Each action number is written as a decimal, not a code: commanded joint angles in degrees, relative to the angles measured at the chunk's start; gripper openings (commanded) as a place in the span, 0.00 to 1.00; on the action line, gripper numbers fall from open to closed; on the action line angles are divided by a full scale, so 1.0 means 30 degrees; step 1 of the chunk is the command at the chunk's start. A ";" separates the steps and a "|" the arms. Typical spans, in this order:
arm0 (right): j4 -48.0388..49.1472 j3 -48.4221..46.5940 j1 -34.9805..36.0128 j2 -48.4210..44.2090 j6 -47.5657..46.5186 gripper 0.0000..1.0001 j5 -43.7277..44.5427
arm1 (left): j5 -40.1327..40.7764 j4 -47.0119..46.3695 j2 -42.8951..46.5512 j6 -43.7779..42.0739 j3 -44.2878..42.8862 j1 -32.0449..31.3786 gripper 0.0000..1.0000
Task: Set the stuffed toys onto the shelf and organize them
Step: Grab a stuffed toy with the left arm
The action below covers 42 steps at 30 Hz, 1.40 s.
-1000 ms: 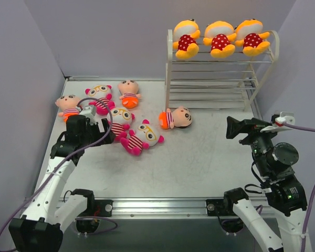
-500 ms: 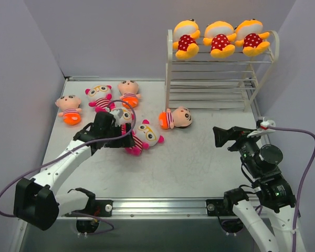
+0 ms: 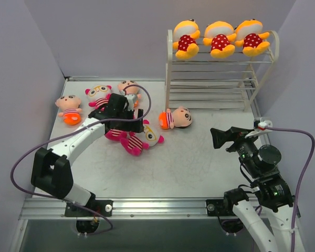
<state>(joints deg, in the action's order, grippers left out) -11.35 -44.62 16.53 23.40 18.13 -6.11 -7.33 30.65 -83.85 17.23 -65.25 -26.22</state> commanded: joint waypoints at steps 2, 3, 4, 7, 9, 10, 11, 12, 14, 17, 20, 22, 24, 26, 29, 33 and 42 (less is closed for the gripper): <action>0.0826 -0.0068 -0.0062 -0.0065 -0.0066 0.99 -0.0454 | -0.1856 0.0182 -0.1927 -0.2927 -0.2591 -0.0138 0.97; 0.0826 -0.0126 -0.0062 -0.0065 -0.0067 1.00 -0.0454 | -0.2152 0.0182 -0.2714 -0.3164 -0.2913 -0.0138 0.97; 0.0797 -0.0126 -0.0062 -0.0007 -0.0125 0.99 -0.0425 | -0.2503 0.0182 -0.3157 -0.3370 -0.3555 -0.0138 0.97; 0.0738 -0.0156 -0.0092 -0.0007 -0.0125 0.99 -0.0396 | -0.3557 0.0708 -0.4945 -0.4073 -0.4931 -0.0138 0.97; 0.0680 -0.0155 -0.0063 -0.0006 -0.0125 0.99 -0.0395 | -0.3678 0.0972 -0.5853 -0.4338 -0.5434 -0.0138 0.97; 0.0621 -0.0156 -0.0062 0.0023 -0.0096 0.99 -0.0366 | -0.3708 0.1060 -0.6582 -0.4396 -0.5610 -0.0138 0.96; 0.0534 -0.0185 -0.0062 -0.0006 -0.0125 0.99 -0.0366 | -0.3650 0.1177 -0.6909 -0.4426 -0.5902 -0.0138 0.96; 0.0504 -0.0185 -0.0091 -0.0006 -0.0125 0.99 -0.0366 | -0.3649 0.1207 -0.7376 -0.4397 -0.5905 -0.0138 0.95; 0.0387 -0.0185 -0.0062 -0.0036 -0.0125 0.99 -0.0337 | -0.3707 0.0917 -0.7585 -0.4194 -0.5469 -0.0138 0.94; 0.0328 -0.0039 -0.0062 -0.0153 -0.0096 0.99 -0.0249 | -0.3796 0.0095 -0.7732 -0.3726 -0.4881 -0.0138 0.90; 0.0386 0.0107 -0.0062 -0.0094 -0.0009 0.99 -0.0249 | -0.4058 -0.0431 -0.7908 -0.3111 -0.4384 -0.0138 0.88; 0.0474 0.0196 -0.0062 -0.0007 0.0050 0.99 -0.0366 | -0.4321 -0.1251 -0.7821 -0.2729 -0.3535 -0.0167 0.78; 0.0504 0.0284 -0.0062 0.0023 0.0109 0.99 -0.0454 | -0.4849 -0.2184 -0.7791 -0.1968 -0.2919 -0.0167 0.63; 0.0445 0.0313 -0.0062 0.0052 0.0109 0.99 -0.0571 | -0.5142 -0.2890 -0.7499 -0.1499 -0.1924 -0.0167 0.54; 0.0445 0.0430 -0.0062 0.0140 0.0022 0.99 -0.0892 | -0.4910 -0.3684 -0.6709 -0.0678 -0.1043 -0.0167 0.37; 0.0708 0.0663 -0.0062 0.0695 0.0196 0.99 -0.1975 | -0.4003 -0.3889 -0.5014 0.0695 -0.0428 -0.0167 0.18; 0.2084 0.2127 0.0025 0.2307 0.0664 0.98 -0.4026 | -0.2449 -0.5498 -0.1176 0.5881 0.1124 -0.0459 0.02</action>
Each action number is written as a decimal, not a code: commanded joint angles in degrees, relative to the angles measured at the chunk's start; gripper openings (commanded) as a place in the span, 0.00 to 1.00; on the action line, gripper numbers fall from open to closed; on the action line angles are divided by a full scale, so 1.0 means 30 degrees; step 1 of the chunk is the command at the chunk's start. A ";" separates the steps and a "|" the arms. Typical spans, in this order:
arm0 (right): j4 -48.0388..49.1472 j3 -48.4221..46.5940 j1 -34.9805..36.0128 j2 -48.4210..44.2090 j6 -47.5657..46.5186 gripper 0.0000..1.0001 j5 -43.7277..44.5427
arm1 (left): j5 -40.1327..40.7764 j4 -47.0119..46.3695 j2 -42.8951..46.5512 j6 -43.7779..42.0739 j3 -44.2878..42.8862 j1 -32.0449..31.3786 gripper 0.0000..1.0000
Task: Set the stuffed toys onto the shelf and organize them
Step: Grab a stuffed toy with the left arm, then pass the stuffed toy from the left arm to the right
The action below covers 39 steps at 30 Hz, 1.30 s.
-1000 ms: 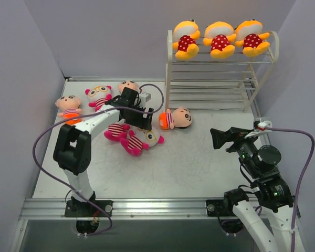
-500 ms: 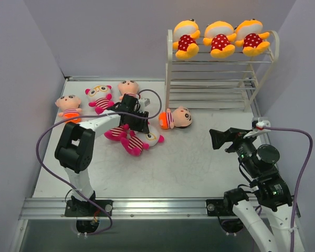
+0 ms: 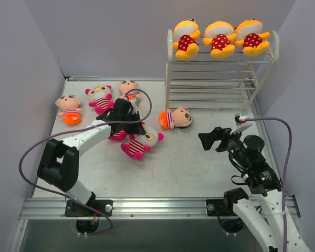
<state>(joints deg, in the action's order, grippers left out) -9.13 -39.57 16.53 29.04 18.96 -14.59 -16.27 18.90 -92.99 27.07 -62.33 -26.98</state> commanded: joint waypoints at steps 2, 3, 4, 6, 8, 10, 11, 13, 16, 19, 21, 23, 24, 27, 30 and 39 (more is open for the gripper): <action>0.1837 0.1028 0.0142 0.0516 0.0564 0.98 -0.1376 | 0.1057 -0.1815 0.2459 0.3628 0.0442 -0.0293 0.03; 0.2015 0.1206 0.0201 0.0603 0.0680 0.98 -0.1464 | 0.1291 -0.2019 0.3042 0.4677 0.0559 -0.0322 0.02; 0.2161 0.1382 0.0375 0.0749 0.0740 0.98 -0.1668 | 0.1815 -0.2108 0.3338 0.5181 0.0850 -0.0409 0.03; 0.2572 0.1764 0.0698 0.1071 0.0944 0.98 -0.1699 | 0.2199 -0.2516 0.4155 0.6529 0.1086 -0.0527 0.02; 0.2893 0.1998 0.1514 0.1511 0.1237 0.98 -0.1409 | 0.3019 -0.2723 0.4657 0.7408 0.1495 -0.0702 0.02; 0.3772 0.2350 0.2481 0.1920 0.1733 0.98 -0.0736 | 0.3691 -0.2988 0.5270 0.8580 0.1760 -0.0791 0.02; 0.4238 0.2438 0.3763 0.2010 0.1881 0.98 0.0254 | 0.3957 -0.3046 0.5448 0.8961 0.2051 -0.0820 0.02; 0.4768 0.2584 0.5029 0.2622 0.2232 0.98 0.1254 | 0.4542 -0.3368 0.6177 1.0074 0.2404 -0.1054 0.02; 0.6026 0.2702 0.7811 0.3762 0.2788 0.98 0.3013 | 0.6177 -0.3866 0.7203 1.1307 0.3108 -0.1376 0.03; 0.7462 0.2732 1.0361 0.5080 0.2966 0.98 0.4713 | 0.7061 -0.3838 0.7938 1.1981 0.3314 -0.1640 0.03; 0.8371 0.2586 1.1445 0.5874 0.3025 0.98 0.5590 | 0.7473 -0.3750 0.8290 1.2303 0.3401 -0.1787 0.03; 0.9250 0.2322 1.2707 0.7046 0.3025 0.98 0.6385 | 0.8147 -0.3750 0.8817 1.2480 0.3490 -0.2050 0.03; 0.9514 0.2264 1.3001 0.7398 0.3025 0.98 0.6590 | 0.8323 -0.3750 0.8964 1.2626 0.3577 -0.2138 0.02; 1.0452 0.1825 1.3881 0.8745 0.3113 0.96 0.7177 | 0.8763 -0.3750 0.9579 1.2890 0.3724 -0.2431 0.03; 1.1097 0.1357 1.4438 1.0004 0.3084 0.94 0.7382 | 0.9232 -0.3603 0.9960 1.2978 0.3841 -0.2782 0.02; 1.1918 -0.0050 1.5728 1.2173 0.3055 0.91 0.8231 | 1.0345 -0.3691 1.0723 1.3154 0.4223 -0.3719 0.02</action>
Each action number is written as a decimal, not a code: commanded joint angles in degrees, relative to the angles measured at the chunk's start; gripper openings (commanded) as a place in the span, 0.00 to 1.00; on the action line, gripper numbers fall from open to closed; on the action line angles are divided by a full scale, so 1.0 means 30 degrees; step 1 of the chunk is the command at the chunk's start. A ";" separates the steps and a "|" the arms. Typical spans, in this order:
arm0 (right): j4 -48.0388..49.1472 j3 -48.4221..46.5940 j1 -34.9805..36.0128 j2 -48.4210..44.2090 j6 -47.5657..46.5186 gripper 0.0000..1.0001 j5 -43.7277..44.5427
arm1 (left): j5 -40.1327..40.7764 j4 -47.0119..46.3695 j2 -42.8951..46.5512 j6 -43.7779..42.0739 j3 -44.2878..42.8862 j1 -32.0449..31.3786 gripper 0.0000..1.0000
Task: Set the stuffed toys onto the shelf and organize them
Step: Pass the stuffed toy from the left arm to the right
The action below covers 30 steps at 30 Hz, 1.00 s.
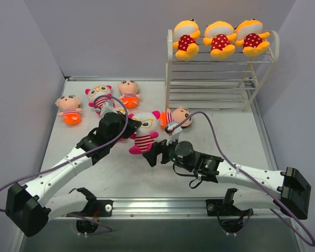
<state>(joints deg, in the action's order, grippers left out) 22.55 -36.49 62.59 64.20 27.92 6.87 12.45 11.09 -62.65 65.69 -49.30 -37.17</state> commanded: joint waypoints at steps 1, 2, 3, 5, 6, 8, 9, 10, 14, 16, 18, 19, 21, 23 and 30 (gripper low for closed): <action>0.1362 -0.1253 0.0436 0.0541 0.0068 0.90 0.1165 | 0.0860 -0.1090 0.0640 0.0252 -0.0120 -0.0413 0.03; 0.1391 -0.1342 0.0465 0.0687 0.0068 0.88 0.1282 | 0.0890 -0.1148 0.0669 0.0251 -0.0091 -0.0471 0.03; 0.1420 -0.1371 0.0495 0.0862 0.0097 0.87 0.1428 | 0.0890 -0.1120 0.0756 0.0222 -0.0091 -0.0501 0.03; 0.1420 -0.1459 0.0495 0.1010 0.0213 0.83 0.1634 | 0.1036 -0.1148 0.0874 0.0222 -0.0090 -0.0648 0.03; 0.1449 -0.1489 0.0495 0.1069 0.0214 0.82 0.1692 | 0.1036 -0.1149 0.0962 0.0222 -0.0033 -0.0706 0.03; 0.1508 -0.1547 0.0524 0.1244 0.0330 0.77 0.1810 | 0.1270 -0.1178 0.1224 0.0251 0.0056 -0.0823 0.03; 0.1479 -0.1548 0.0495 0.1332 0.0360 0.76 0.1868 | 0.1416 -0.1207 0.1313 0.0280 0.0085 -0.0882 0.03; 0.1479 -0.1548 0.0495 0.1391 0.0419 0.74 0.1898 | 0.1765 -0.1207 0.1401 0.0339 0.0230 -0.0940 0.03; 0.1392 -0.1577 0.0583 0.1450 0.0857 0.73 0.2336 | 0.2500 -0.1645 0.1811 0.0835 0.0699 -0.1233 0.03; 0.1420 -0.1461 0.0641 0.1363 0.1267 0.75 0.2658 | 0.2910 -0.1792 0.1988 0.1013 0.0846 -0.1292 0.03; 0.1596 -0.1169 0.0671 0.1100 0.1443 0.76 0.3010 | 0.3348 -0.2115 0.2163 0.1188 0.0964 -0.1438 0.03; 0.1944 -0.1022 0.0671 0.1011 0.1677 0.77 0.3098 | 0.3467 -0.2173 0.2251 0.1276 0.0993 -0.1497 0.03; 0.2385 -0.0467 0.0671 0.0690 0.1999 0.77 0.3275 | 0.3875 -0.2437 0.2310 0.1511 0.0964 -0.1585 0.02; 0.3350 0.0003 0.0670 0.0455 0.2527 0.78 0.3334 | 0.4228 -0.2699 0.2397 0.1802 0.0935 -0.1702 0.02; 0.6106 0.1615 0.0671 -0.0132 0.3787 0.84 0.3567 | 0.5107 -0.3434 0.2164 0.2769 0.0847 -0.2025 0.03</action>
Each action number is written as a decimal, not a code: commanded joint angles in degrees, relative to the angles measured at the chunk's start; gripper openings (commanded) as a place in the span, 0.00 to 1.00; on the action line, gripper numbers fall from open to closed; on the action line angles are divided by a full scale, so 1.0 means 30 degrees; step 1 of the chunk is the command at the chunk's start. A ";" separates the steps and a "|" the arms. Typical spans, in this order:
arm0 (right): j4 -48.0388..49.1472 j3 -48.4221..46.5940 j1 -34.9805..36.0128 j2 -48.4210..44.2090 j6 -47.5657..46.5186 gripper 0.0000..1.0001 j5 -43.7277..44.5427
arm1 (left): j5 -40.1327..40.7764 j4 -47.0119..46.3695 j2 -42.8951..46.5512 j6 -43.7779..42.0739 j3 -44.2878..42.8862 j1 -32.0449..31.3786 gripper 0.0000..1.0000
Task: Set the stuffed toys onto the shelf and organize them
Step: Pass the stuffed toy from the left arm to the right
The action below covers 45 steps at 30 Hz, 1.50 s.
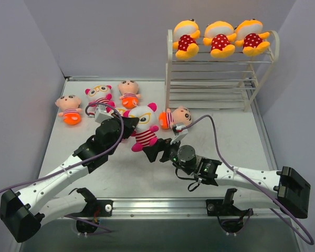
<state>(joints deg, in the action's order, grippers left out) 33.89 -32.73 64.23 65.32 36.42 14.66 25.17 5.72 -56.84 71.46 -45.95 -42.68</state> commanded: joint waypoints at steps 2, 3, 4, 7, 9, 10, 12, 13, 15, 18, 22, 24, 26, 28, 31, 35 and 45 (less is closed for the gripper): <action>0.3231 0.0945 0.0124 -0.0532 0.1362 0.85 0.1062 | 0.0956 -0.2663 0.0138 0.1226 -0.0268 -0.0364 0.03; 0.3989 0.1152 0.0124 -0.0562 0.1538 0.86 0.1207 | 0.1072 -0.2841 0.0080 0.1344 -0.0210 -0.0452 0.03; 0.4490 0.1386 0.0124 -0.0591 0.1685 0.86 0.1180 | 0.1102 -0.3075 0.0050 0.1404 -0.0267 -0.0569 0.03; 0.5458 0.1858 0.0124 -0.0534 0.1862 0.85 0.1179 | 0.1190 -0.3369 -0.0155 0.1668 -0.0413 -0.0919 0.03; 0.5955 0.1916 0.0124 -0.0416 0.1833 0.85 0.1208 | 0.1365 -0.3516 -0.0243 0.1843 -0.0414 -0.1125 0.03; 0.6220 0.2003 0.0124 -0.0416 0.1775 0.84 0.1267 | 0.1482 -0.3662 -0.0272 0.1902 -0.0414 -0.1242 0.03; 0.6805 0.2353 0.0095 -0.0620 0.1891 0.82 0.1530 | 0.1861 -0.3605 -0.0243 0.1873 -0.0414 -0.1506 0.03; 0.6838 0.2414 0.0095 -0.0708 0.2037 0.81 0.1647 | 0.1951 -0.3575 -0.0214 0.1931 -0.0414 -0.1565 0.03; 0.7129 0.2589 0.0007 -0.0825 0.2067 0.79 0.1824 | 0.1953 -0.3896 -0.0156 0.2019 -0.0180 -0.1653 0.03; 0.7539 0.2882 -0.0110 -0.1030 0.2126 0.76 0.1970 | 0.1660 -0.3869 -0.0126 0.1874 -0.0151 -0.1654 0.03; 0.7570 0.3116 -0.0315 -0.1236 0.2155 0.69 0.2205 | 0.1074 -0.4042 -0.0185 0.2107 0.0083 -0.1741 0.04; 0.7833 0.3292 -0.0432 -0.1499 0.2184 0.66 0.2234 | 0.0986 -0.4044 -0.0214 0.2166 0.0142 -0.1800 0.05; 0.7835 0.3351 -0.0520 -0.1761 0.2068 0.58 0.2292 | 0.0957 -0.3927 -0.0185 0.2137 0.0171 -0.1917 0.06; 0.7776 0.3323 -0.0666 -0.1822 0.2009 0.47 0.2293 | 0.0898 -0.3956 -0.0214 0.2224 0.0230 -0.2063 0.06; 0.7717 0.3351 -0.0900 -0.1968 0.1950 0.29 0.2176 | 0.0839 -0.4044 -0.0360 0.2166 0.0172 -0.2210 0.06; 0.7542 0.3381 -0.1135 -0.2289 0.2096 0.09 0.1884 | 0.0751 -0.3898 -0.0477 0.1553 0.0025 -0.2328 0.10; 0.4384 0.3674 -0.3006 -0.4310 0.2946 0.00 0.0509 | 0.1688 -0.2464 0.0254 -0.2283 -0.0705 -0.2269 0.55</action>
<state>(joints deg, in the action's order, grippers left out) 47.33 -21.71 57.60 55.68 43.55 16.34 29.30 -3.29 -57.84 70.85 -45.45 -49.10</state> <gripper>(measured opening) 0.088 0.537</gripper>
